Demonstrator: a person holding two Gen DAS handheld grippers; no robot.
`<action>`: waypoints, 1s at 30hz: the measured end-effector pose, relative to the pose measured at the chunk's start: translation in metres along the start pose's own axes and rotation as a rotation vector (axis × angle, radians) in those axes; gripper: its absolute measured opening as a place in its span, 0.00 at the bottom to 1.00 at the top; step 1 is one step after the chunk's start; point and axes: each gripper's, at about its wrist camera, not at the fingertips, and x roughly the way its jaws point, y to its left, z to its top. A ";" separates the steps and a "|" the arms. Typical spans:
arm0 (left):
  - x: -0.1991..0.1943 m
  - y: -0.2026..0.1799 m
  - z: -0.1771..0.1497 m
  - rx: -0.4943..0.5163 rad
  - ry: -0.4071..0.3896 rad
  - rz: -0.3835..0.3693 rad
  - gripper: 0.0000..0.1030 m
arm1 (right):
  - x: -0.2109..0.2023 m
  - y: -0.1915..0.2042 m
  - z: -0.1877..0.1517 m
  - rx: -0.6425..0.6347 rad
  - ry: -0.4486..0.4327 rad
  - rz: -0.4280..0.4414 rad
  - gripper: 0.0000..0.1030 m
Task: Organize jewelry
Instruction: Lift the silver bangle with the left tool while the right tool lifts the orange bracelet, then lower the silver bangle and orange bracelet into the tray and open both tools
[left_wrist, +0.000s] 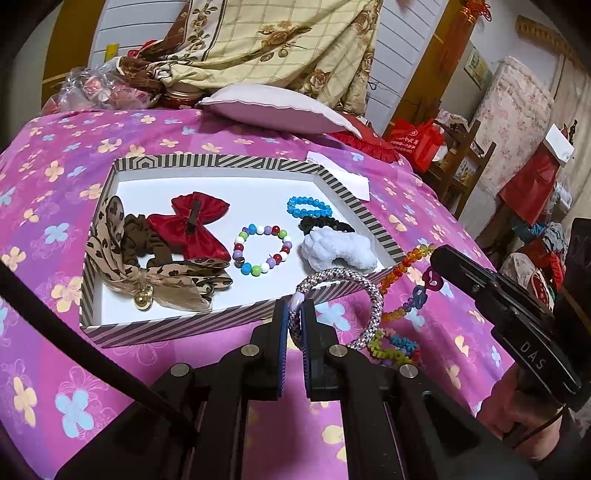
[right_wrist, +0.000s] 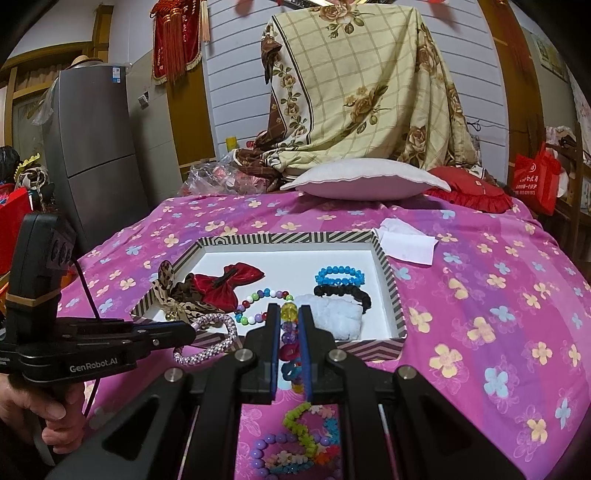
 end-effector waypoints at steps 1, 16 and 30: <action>-0.001 0.001 0.000 -0.001 -0.001 0.000 0.08 | 0.000 0.000 0.000 -0.003 0.001 -0.002 0.09; -0.018 0.014 0.019 -0.042 -0.066 -0.023 0.08 | -0.009 0.006 0.029 -0.003 -0.060 0.021 0.09; 0.025 0.102 0.121 -0.159 -0.088 0.175 0.08 | 0.085 -0.002 0.122 0.066 0.017 0.097 0.09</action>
